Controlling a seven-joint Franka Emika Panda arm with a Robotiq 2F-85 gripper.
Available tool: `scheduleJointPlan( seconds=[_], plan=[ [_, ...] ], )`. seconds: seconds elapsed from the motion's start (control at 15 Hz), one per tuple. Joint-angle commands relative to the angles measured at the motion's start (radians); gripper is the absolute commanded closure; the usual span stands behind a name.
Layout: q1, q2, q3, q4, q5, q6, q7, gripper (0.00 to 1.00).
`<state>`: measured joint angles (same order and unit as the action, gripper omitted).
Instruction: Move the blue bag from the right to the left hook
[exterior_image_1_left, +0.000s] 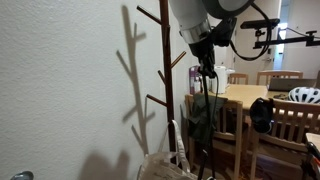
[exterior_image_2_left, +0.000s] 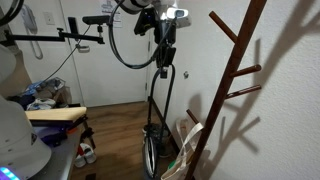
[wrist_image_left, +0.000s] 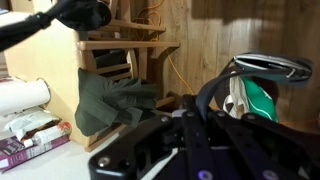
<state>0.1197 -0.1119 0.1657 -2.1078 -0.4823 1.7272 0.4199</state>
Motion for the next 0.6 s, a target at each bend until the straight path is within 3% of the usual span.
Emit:
scheduleJointPlan(
  seconds=[0.0,0.53],
  plan=[
    [0.021,-0.034,0.016,0.056,-0.023,-0.119,-0.183,0.97],
    [0.071,-0.124,0.060,0.169,-0.138,-0.404,-0.492,0.97]
  ],
)
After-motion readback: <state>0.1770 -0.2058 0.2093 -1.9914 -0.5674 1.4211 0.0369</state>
